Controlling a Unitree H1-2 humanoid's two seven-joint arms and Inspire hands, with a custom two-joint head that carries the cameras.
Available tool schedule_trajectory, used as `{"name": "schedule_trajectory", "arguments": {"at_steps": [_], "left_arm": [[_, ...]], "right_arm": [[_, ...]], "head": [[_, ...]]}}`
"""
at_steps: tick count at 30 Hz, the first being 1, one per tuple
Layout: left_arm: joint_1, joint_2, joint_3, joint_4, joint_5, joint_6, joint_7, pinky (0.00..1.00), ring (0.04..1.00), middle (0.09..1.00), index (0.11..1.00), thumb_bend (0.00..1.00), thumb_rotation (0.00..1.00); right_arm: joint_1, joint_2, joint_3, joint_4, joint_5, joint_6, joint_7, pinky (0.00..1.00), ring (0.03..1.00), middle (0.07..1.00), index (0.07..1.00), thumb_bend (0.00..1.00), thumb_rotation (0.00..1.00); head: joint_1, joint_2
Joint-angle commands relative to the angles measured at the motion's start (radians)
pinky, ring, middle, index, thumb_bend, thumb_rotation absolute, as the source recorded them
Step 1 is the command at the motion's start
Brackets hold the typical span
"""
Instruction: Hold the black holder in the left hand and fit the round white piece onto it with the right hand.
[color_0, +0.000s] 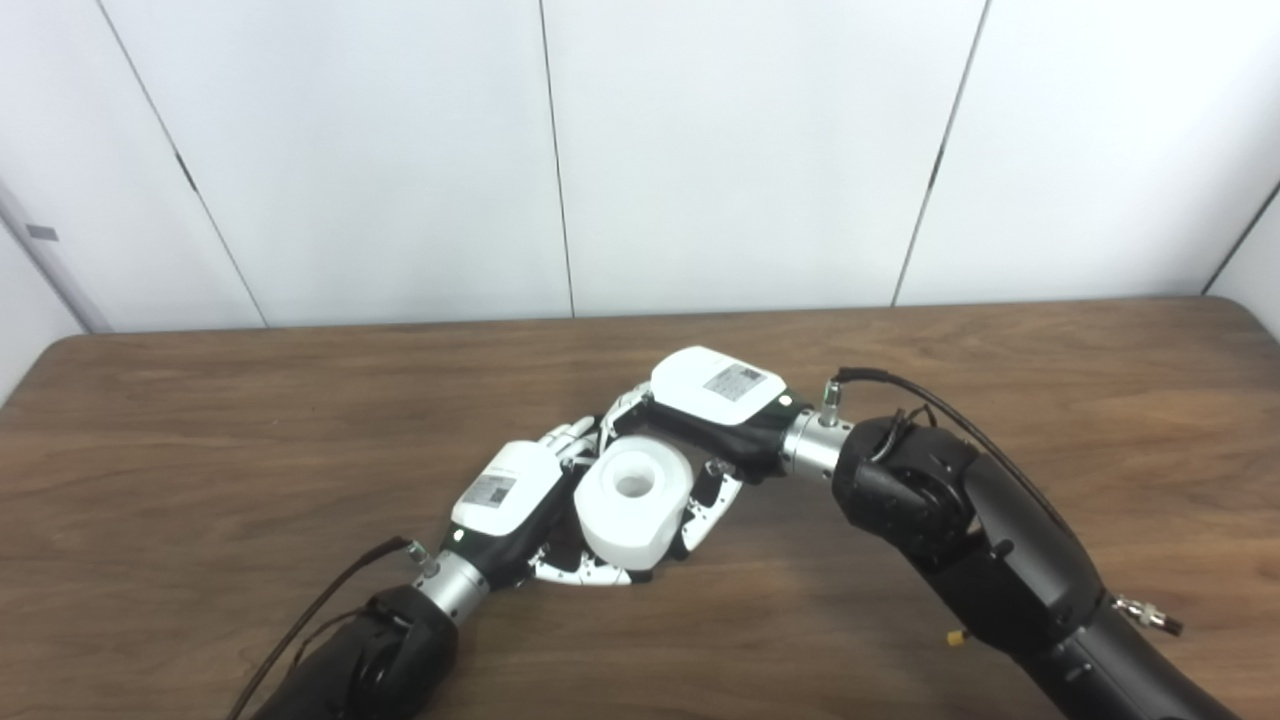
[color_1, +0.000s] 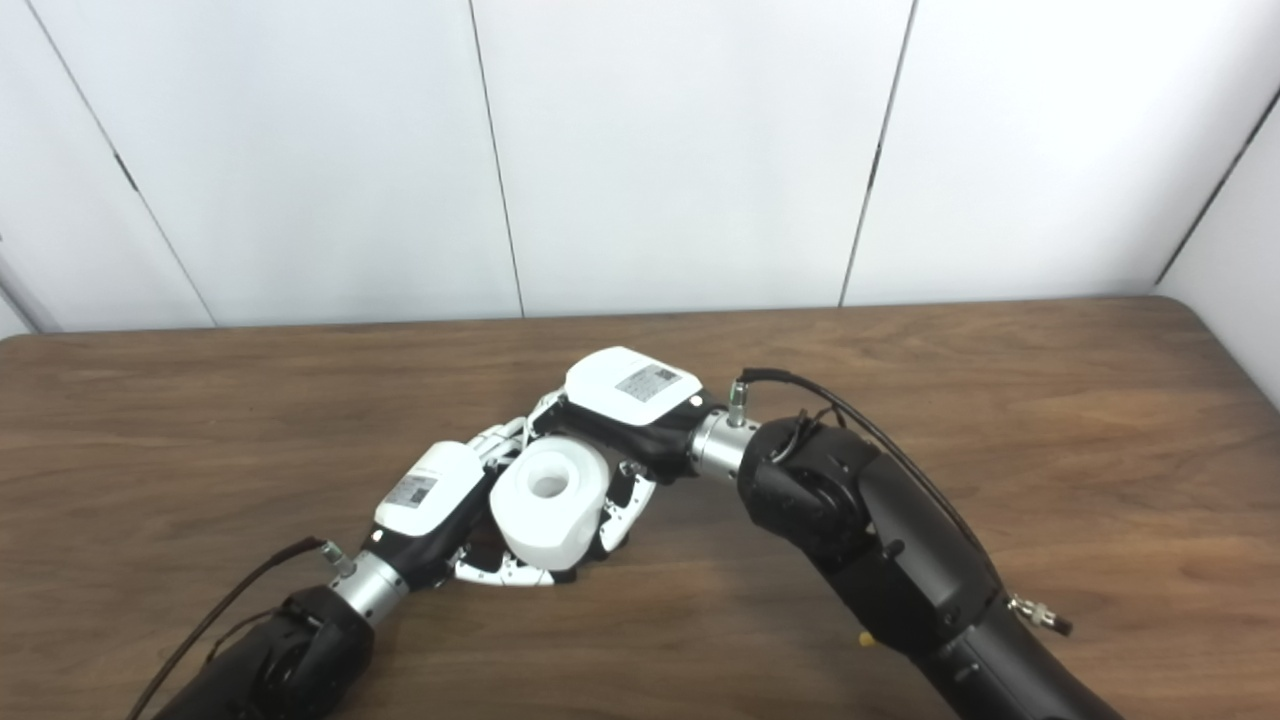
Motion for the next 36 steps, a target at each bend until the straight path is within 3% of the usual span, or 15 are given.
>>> {"name": "schedule_trajectory", "arguments": {"at_steps": [1, 25, 36], "left_arm": [[0.069, -0.022, -0.084, 0.033, 0.08, 0.016, -0.127, 0.95, 0.962, 0.885, 0.482, 0.52, 0.06], [0.074, -0.01, -0.083, 0.024, 0.076, 0.027, -0.127, 0.94, 0.963, 0.906, 0.483, 0.52, 0.06], [0.065, -0.019, -0.087, 0.03, 0.083, 0.035, -0.124, 0.94, 0.962, 0.905, 0.483, 0.53, 0.06]], "right_arm": [[-0.024, -0.017, 0.009, 0.014, -0.022, -0.02, 0.014, 0.6, 0.744, 0.732, 0.483, 0.52, 0.14], [-0.045, -0.048, 0.002, 0.101, -0.048, -0.064, -0.018, 0.59, 0.738, 0.729, 0.483, 0.52, 0.14], [-0.031, -0.045, -0.021, 0.076, 0.006, -0.035, 0.004, 0.62, 0.735, 0.737, 0.492, 0.52, 0.15]], "head": [[0.001, 0.003], [0.005, 0.014], [0.009, 0.01]]}}
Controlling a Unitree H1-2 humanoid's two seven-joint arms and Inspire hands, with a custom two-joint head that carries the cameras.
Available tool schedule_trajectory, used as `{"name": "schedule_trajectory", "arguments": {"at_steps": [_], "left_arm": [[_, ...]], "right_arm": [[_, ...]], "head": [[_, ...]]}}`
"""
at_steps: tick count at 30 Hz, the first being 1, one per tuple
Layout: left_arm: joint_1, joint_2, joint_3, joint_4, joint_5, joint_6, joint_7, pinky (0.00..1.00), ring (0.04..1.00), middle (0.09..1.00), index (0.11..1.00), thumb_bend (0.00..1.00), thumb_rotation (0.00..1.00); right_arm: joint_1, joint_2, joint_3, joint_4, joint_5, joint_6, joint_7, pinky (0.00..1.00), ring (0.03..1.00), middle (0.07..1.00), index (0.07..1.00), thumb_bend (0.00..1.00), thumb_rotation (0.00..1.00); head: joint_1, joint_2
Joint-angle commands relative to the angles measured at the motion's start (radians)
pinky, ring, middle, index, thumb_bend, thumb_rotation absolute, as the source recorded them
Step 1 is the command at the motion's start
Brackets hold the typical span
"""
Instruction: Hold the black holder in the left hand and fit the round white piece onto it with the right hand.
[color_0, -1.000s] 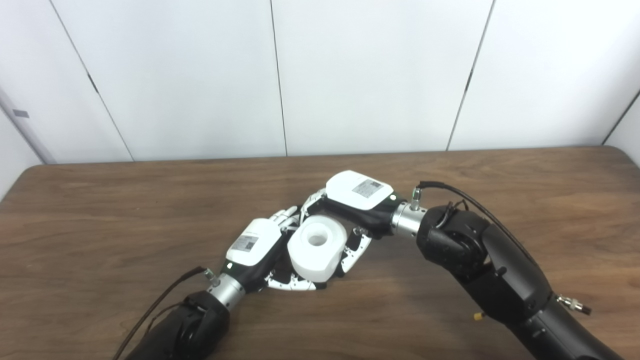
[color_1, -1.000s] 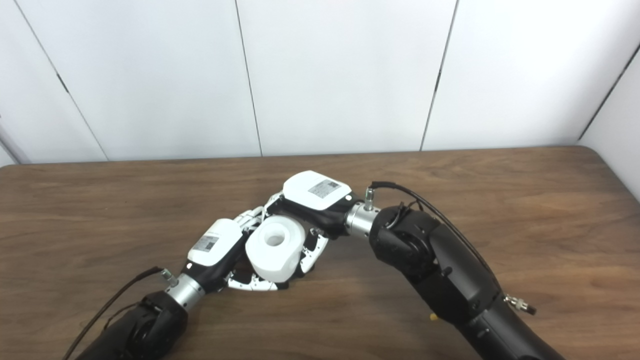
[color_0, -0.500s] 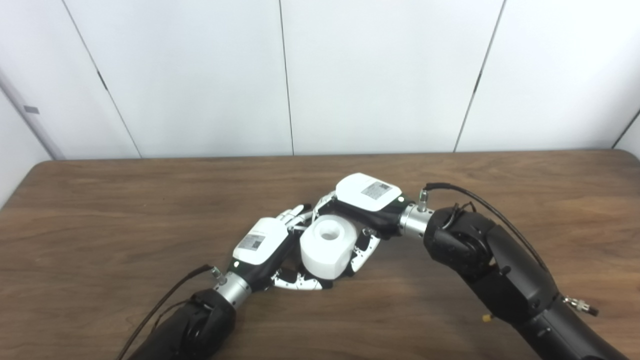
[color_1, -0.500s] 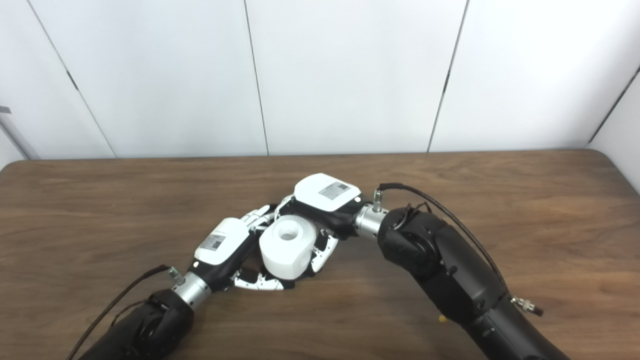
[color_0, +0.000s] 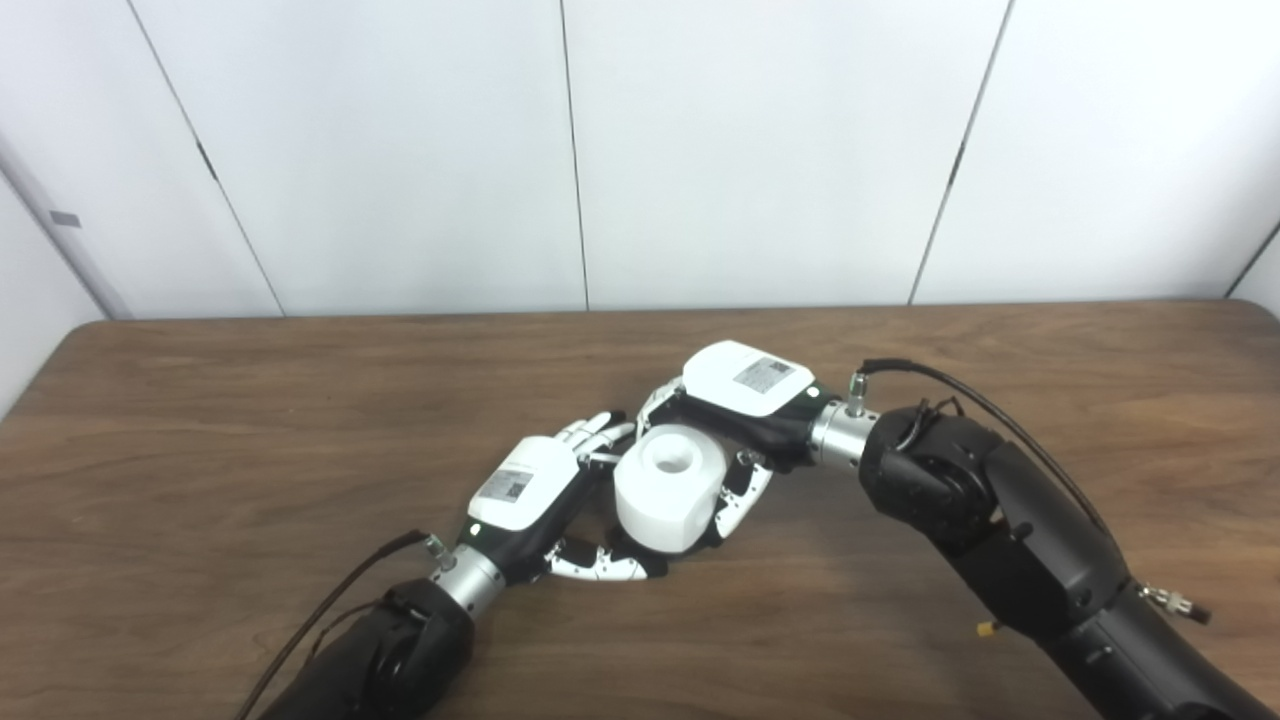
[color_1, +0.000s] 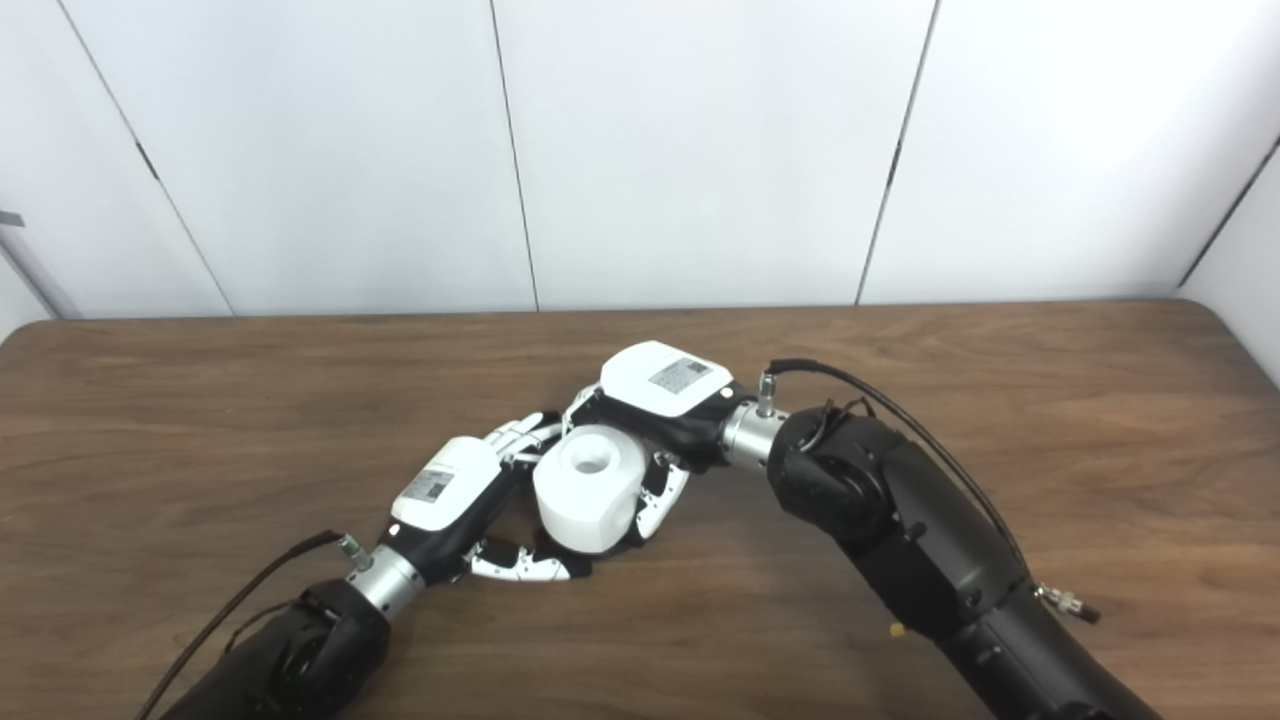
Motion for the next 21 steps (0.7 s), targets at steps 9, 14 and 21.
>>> {"name": "schedule_trajectory", "arguments": {"at_steps": [9, 14, 21], "left_arm": [[0.06, -0.025, -0.077, 0.048, 0.081, 0.018, -0.119, 0.94, 0.954, 0.889, 0.483, 0.52, 0.06], [0.061, -0.025, -0.076, 0.046, 0.075, 0.018, -0.125, 0.95, 0.958, 0.893, 0.482, 0.52, 0.06], [0.06, -0.025, -0.076, 0.051, 0.074, 0.015, -0.124, 0.94, 0.955, 0.895, 0.482, 0.52, 0.06]], "right_arm": [[0.004, 0.005, -0.055, -0.067, 0.027, 0.045, 0.01, 0.61, 0.734, 0.792, 0.912, 0.9, 0.28], [-0.002, 0.012, -0.071, -0.078, 0.027, 0.06, 0.014, 0.62, 0.75, 0.814, 0.946, 0.9, 0.28], [-0.007, 0.018, -0.09, -0.074, 0.045, 0.068, 0.022, 0.62, 0.743, 0.796, 0.95, 0.9, 0.26]], "head": [[0.008, 0.002], [0.007, 0.007], [0.007, 0.007]]}}
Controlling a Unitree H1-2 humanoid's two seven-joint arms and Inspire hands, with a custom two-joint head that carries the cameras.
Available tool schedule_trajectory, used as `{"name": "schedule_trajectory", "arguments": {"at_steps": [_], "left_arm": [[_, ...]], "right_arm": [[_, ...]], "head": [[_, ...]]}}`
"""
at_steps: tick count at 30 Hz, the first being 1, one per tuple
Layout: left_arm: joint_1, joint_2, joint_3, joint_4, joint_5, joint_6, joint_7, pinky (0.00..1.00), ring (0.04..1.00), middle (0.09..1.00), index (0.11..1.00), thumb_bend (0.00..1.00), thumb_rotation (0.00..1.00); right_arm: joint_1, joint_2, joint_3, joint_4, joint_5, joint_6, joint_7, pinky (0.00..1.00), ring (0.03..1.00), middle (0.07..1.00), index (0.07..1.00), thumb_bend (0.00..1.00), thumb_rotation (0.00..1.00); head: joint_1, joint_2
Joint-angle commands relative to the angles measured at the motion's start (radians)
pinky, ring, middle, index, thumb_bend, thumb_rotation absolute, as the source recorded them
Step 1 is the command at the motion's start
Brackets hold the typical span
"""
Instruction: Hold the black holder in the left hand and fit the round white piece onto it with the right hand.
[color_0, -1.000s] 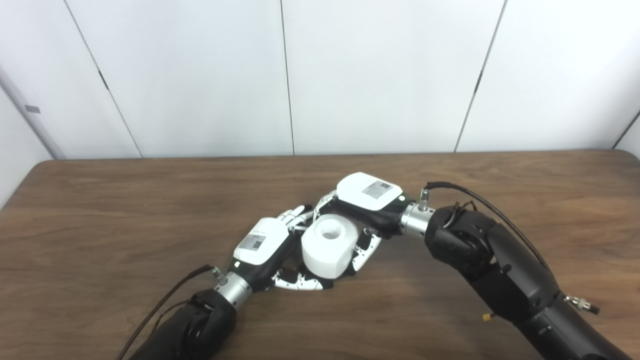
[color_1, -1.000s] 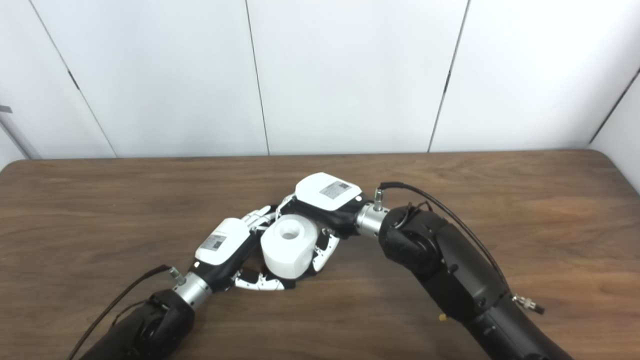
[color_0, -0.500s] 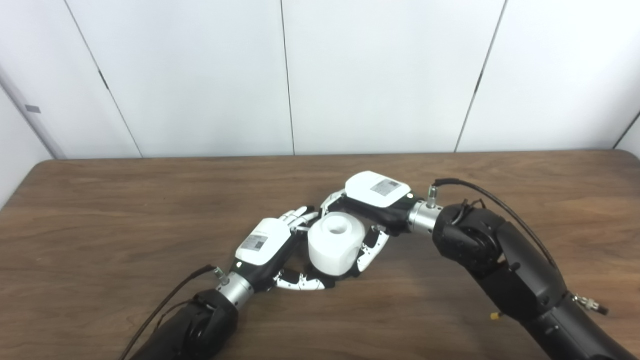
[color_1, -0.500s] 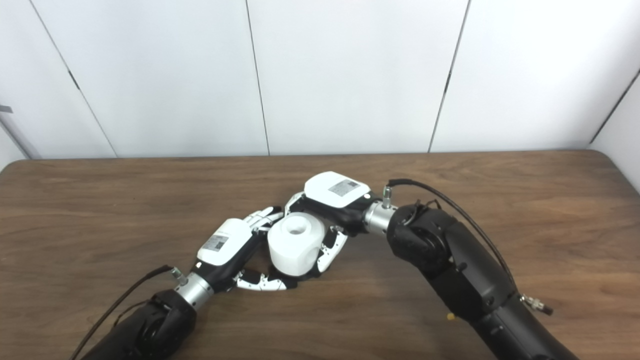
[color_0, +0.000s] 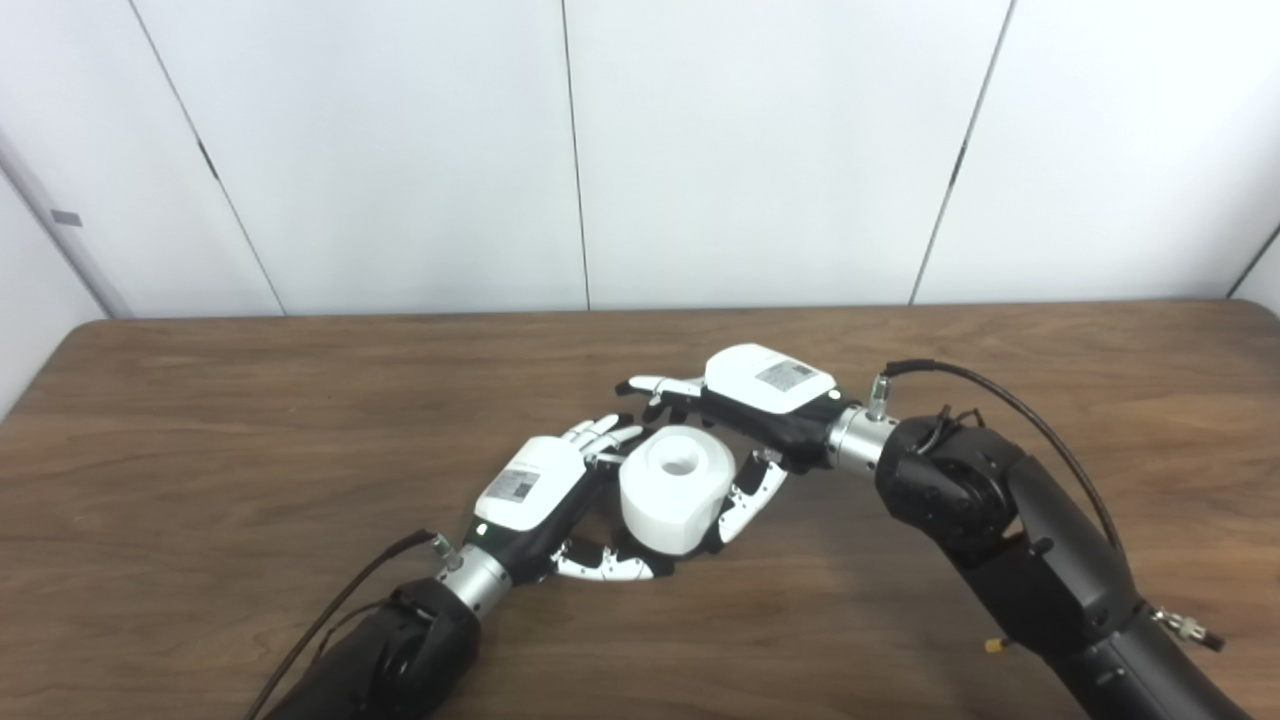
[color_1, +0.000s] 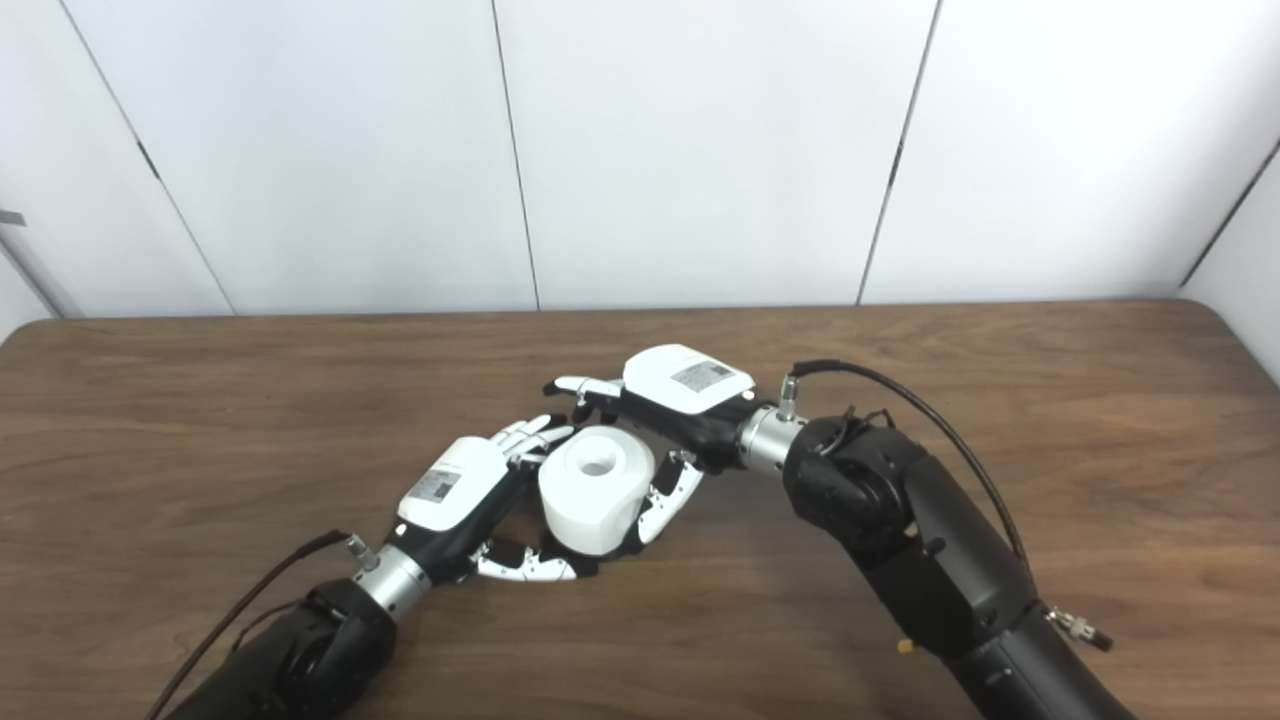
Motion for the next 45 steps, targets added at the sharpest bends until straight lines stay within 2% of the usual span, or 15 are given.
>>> {"name": "schedule_trajectory", "arguments": {"at_steps": [1, 7, 10, 13, 15, 20, 21, 24, 27, 30, 32, 35, 41, 43, 45], "left_arm": [[0.06, -0.015, -0.073, 0.052, 0.069, 0.01, -0.122, 0.94, 0.956, 0.895, 0.482, 0.52, 0.06], [0.058, -0.014, -0.074, 0.045, 0.071, 0.017, -0.13, 0.94, 0.954, 0.895, 0.482, 0.52, 0.06], [0.058, -0.012, -0.072, 0.045, 0.069, 0.014, -0.129, 0.94, 0.956, 0.898, 0.482, 0.52, 0.06], [0.057, -0.011, -0.071, 0.048, 0.068, 0.011, -0.126, 0.94, 0.957, 0.902, 0.482, 0.52, 0.06], [0.057, -0.009, -0.07, 0.05, 0.069, 0.012, -0.126, 0.93, 0.957, 0.905, 0.482, 0.52, 0.06], [0.059, -0.001, -0.065, 0.048, 0.068, 0.016, -0.128, 0.94, 0.961, 0.91, 0.483, 0.52, 0.06], [0.06, 0.001, -0.063, 0.047, 0.066, 0.014, -0.126, 0.94, 0.959, 0.908, 0.483, 0.52, 0.06], [0.06, 0.007, -0.058, 0.046, 0.063, 0.009, -0.121, 0.94, 0.953, 0.901, 0.482, 0.52, 0.06], [0.057, 0.013, -0.055, 0.045, 0.062, 0.012, -0.127, 0.94, 0.955, 0.902, 0.482, 0.52, 0.06], [0.055, 0.017, -0.054, 0.042, 0.059, 0.012, -0.131, 0.95, 0.956, 0.902, 0.483, 0.52, 0.06], [0.052, 0.02, -0.052, 0.046, 0.06, 0.008, -0.129, 0.94, 0.956, 0.903, 0.483, 0.52, 0.06], [0.05, 0.022, -0.052, 0.055, 0.064, -0.001, -0.117, 0.94, 0.951, 0.9, 0.482, 0.52, 0.06], [0.049, 0.028, -0.046, 0.049, 0.059, 0.0, -0.126, 0.95, 0.949, 0.901, 0.483, 0.52, 0.06], [0.048, 0.031, -0.045, 0.049, 0.059, -0.004, -0.124, 0.95, 0.949, 0.902, 0.483, 0.52, 0.06], [0.048, 0.033, -0.044, 0.052, 0.061, -0.007, -0.119, 0.95, 0.95, 0.903, 0.483, 0.52, 0.06]], "right_arm": [[-0.05, 0.003, -0.025, -0.027, 0.024, 0.005, -0.016, 0.62, 0.742, 0.794, 0.948, 0.9, 0.26], [-0.052, 0.005, -0.038, -0.032, 0.034, 0.003, -0.014, 0.62, 0.736, 0.807, 0.961, 0.9, 0.24], [-0.066, -0.013, -0.029, -0.045, 0.039, 0.021, 0.042, 0.63, 0.765, 0.848, 0.994, 0.94, 0.25], [-0.101, -0.057, -0.001, -0.069, 0.039, 0.072, 0.178, 0.67, 0.852, 0.954, 1.0, 0.99, 0.25], [-0.122, -0.092, 0.018, -0.084, 0.044, 0.102, 0.269, 0.69, 0.888, 0.991, 1.0, 1.0, 0.25], [-0.148, -0.165, 0.043, -0.128, 0.059, 0.25, 0.476, 0.77, 0.938, 1.0, 1.0, 0.99, 0.17], [-0.15, -0.18, 0.045, -0.139, 0.058, 0.272, 0.504, 0.77, 0.945, 1.0, 1.0, 0.98, 0.15], [-0.141, -0.221, 0.03, -0.162, 0.083, 0.293, 0.537, 0.71, 0.877, 0.967, 1.0, 0.95, 0.09], [-0.103, -0.23, -0.047, -0.173, 0.146, 0.275, 0.458, 0.64, 0.804, 0.86, 0.913, 0.87, 0.02], [-0.055, -0.198, -0.163, -0.149, 0.21, 0.193, 0.286, 0.63, 0.745, 0.776, 0.772, 0.8, 0.0], [-0.037, -0.17, -0.229, -0.121, 0.242, 0.163, 0.189, 0.64, 0.725, 0.757, 0.738, 0.77, 0.0], [-0.011, -0.126, -0.298, -0.096, 0.271, 0.144, 0.071, 0.56, 0.681, 0.742, 0.71, 0.73, 0.0], [0.063, -0.004, -0.405, -0.069, 0.346, 0.136, -0.14, 0.44, 0.561, 0.648, 0.637, 0.66, 0.01], [0.089, 0.025, -0.415, -0.061, 0.356, 0.127, -0.183, 0.43, 0.554, 0.643, 0.636, 0.65, 0.04], [0.115, 0.038, -0.411, -0.056, 0.363, 0.123, -0.204, 0.43, 0.581, 0.684, 0.661, 0.67, 0.06]], "head": [[0.001, 0.001], [0.001, 0.001], [0.0, 0.005], [-0.002, 0.004], [-0.002, 0.003], [-0.001, 0.0], [-0.001, 0.0], [-0.003, -0.002], [-0.005, -0.005], [-0.008, -0.009], [-0.012, -0.014], [-0.016, -0.02], [-0.026, -0.03], [-0.028, -0.031], [-0.031, -0.035]]}}
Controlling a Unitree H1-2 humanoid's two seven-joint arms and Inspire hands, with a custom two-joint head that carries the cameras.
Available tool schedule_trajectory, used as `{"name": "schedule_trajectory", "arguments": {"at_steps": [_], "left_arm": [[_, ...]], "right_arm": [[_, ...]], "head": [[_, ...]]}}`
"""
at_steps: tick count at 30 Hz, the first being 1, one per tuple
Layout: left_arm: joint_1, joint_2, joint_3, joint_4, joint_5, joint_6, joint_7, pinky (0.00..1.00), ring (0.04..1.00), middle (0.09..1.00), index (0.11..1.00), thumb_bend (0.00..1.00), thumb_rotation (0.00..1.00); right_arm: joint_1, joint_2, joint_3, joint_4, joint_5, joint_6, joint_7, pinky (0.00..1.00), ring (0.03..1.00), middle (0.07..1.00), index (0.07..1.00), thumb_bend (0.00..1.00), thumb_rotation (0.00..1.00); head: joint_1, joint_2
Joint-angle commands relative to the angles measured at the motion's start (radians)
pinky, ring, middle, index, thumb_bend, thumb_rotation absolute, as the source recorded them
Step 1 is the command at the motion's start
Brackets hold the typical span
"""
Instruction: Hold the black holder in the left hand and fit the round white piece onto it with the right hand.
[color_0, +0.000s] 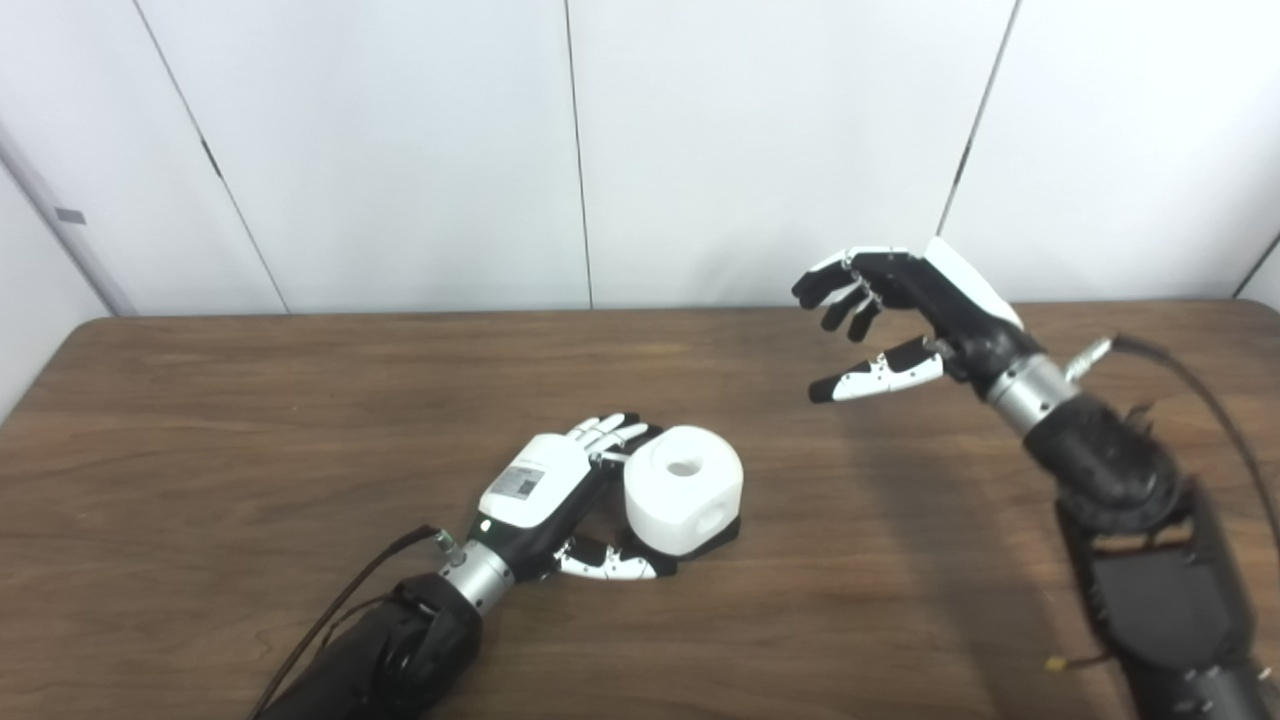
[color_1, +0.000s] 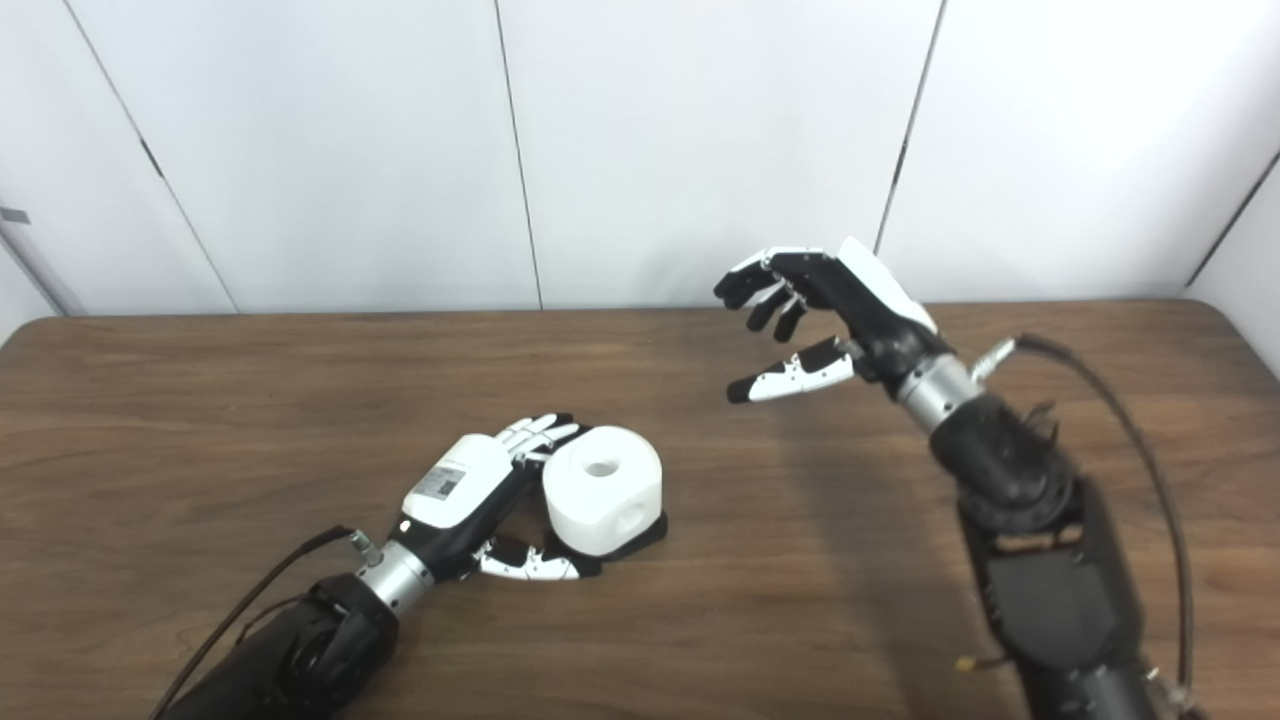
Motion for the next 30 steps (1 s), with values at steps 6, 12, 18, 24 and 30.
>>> {"name": "schedule_trajectory", "arguments": {"at_steps": [6, 12, 18, 24, 30], "left_arm": [[0.057, 0.024, -0.038, 0.052, 0.059, 0.005, -0.109, 0.92, 0.934, 0.894, 0.484, 0.52, 0.06], [0.083, 0.025, 0.001, -0.038, 0.048, 0.177, -0.22, 0.9, 0.941, 0.947, 0.756, 0.8, 0.22], [0.139, 0.017, 0.149, -0.108, -0.084, 0.202, -0.206, 0.89, 0.944, 0.944, 0.993, 0.93, 0.24], [0.147, 0.029, 0.256, -0.114, -0.125, 0.123, -0.178, 0.77, 0.919, 0.923, 0.959, 0.89, 0.18], [0.174, -0.035, 0.361, -0.107, -0.248, 0.068, -0.142, 0.72, 0.843, 0.873, 0.884, 0.66, 0.05]], "right_arm": [[0.042, 0.01, 0.008, -0.035, 0.01, 0.004, -0.07, 0.53, 0.678, 0.78, 0.764, 0.72, 0.11], [0.074, 0.006, 0.046, -0.027, 0.017, -0.014, -0.07, 0.56, 0.715, 0.801, 0.807, 0.77, 0.14], [0.077, -0.003, 0.06, -0.025, 0.016, -0.015, -0.079, 0.56, 0.724, 0.814, 0.818, 0.78, 0.16], [0.07, -0.009, 0.066, -0.017, 0.015, -0.01, -0.079, 0.57, 0.723, 0.809, 0.813, 0.78, 0.15], [0.081, 0.007, 0.065, -0.001, 0.016, -0.03, -0.104, 0.55, 0.711, 0.798, 0.792, 0.76, 0.05]], "head": [[0.0, -0.007], [0.005, -0.007], [0.016, -0.004], [0.028, -0.004], [0.023, -0.008]]}}
